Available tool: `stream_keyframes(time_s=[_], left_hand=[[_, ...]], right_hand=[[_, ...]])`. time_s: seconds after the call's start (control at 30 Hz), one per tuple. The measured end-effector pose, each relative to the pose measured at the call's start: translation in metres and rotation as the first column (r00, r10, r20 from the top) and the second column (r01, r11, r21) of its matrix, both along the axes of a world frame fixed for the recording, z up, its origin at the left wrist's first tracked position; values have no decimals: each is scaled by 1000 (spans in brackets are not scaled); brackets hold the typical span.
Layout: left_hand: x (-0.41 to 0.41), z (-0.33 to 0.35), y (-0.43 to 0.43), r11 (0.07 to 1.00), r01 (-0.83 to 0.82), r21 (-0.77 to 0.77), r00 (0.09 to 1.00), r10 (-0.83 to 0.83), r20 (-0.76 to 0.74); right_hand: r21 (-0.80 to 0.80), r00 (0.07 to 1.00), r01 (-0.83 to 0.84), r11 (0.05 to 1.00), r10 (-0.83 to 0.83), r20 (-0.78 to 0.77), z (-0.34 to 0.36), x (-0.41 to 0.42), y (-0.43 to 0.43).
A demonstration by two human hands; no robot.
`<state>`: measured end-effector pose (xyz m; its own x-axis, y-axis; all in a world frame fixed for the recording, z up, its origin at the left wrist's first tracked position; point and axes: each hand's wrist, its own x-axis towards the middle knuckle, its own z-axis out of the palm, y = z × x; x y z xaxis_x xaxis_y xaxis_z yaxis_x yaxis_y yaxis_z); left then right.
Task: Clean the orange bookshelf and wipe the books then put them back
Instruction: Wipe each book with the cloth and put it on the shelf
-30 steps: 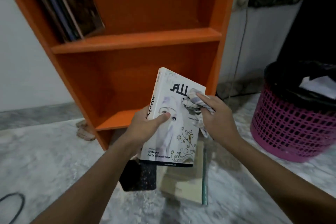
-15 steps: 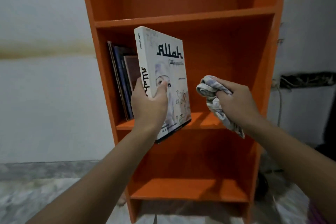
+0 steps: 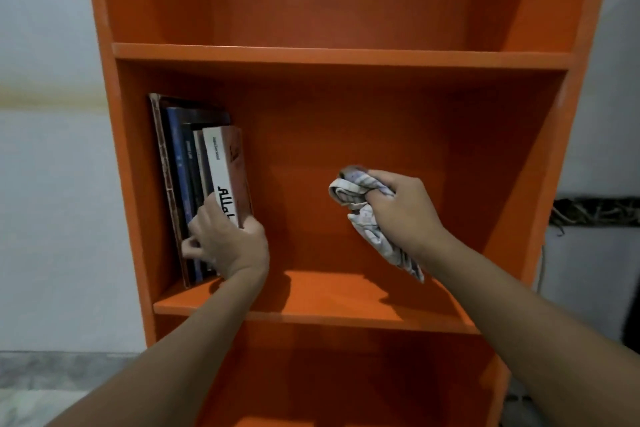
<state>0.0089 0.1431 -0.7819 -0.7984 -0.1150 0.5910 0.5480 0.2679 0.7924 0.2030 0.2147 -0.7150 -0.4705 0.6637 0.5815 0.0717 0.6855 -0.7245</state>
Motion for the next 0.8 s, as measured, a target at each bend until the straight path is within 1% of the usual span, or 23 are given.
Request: stream_keyframes(time_s=[0.1,0.17,0.23,0.27,0.3,0.33,0.37,0.4,0.43,0.47,0.5,0.6,0.67,0.73,0.8], left_hand=[[-4,-1,12,990,-25,-139,999,21,-32],[-12,-2,18,963,-66,-263,995,46,-83],[-25,-2,18,883,-213,-418,965,124,-230],[-33,-3,17,818,-295,-494,934,139,-329],[-43,-5,15,747,-359,-559,898,113,-425],[-52,-7,13,680,-405,-611,858,53,-510],[-60,-7,11,586,-450,-674,829,-7,-559],[-65,-6,9,466,-499,-731,816,-31,-577],[-67,-3,7,357,-524,-773,823,-22,-568],[-69,-1,9,291,-537,-792,827,-5,-562],[-68,3,12,244,-526,-814,839,-5,-544],[-62,9,18,178,-492,-852,864,-21,-504],[-59,14,16,167,-456,-874,884,-24,-466],[-58,18,10,177,-441,-880,891,-36,-454],[-55,23,3,222,-438,-871,876,-116,-469]], right_hand=[[-83,997,66,994,-68,-22,-2,-8,18],[-132,997,67,989,-72,-31,-4,-14,26],[-163,999,28,986,-31,-17,-5,-21,26],[-180,1000,15,983,-16,-7,-5,-25,25],[-200,1000,3,980,-3,-4,-6,-30,26],[-222,1000,-1,975,0,-7,-6,-35,25],[-247,1000,4,969,-7,-9,-5,-39,25],[-271,1000,8,963,-10,-6,-4,-43,24],[-291,1000,5,957,-7,-6,-3,-46,23],[-309,1000,3,951,-5,-5,-1,-48,22],[-324,1000,2,946,-3,-3,1,-51,20],[-341,999,0,940,11,32,4,-55,11],[-330,999,13,944,3,49,3,-57,9],[-292,998,32,956,-14,63,2,-55,6],[-240,997,44,970,-29,66,0,-52,6]])
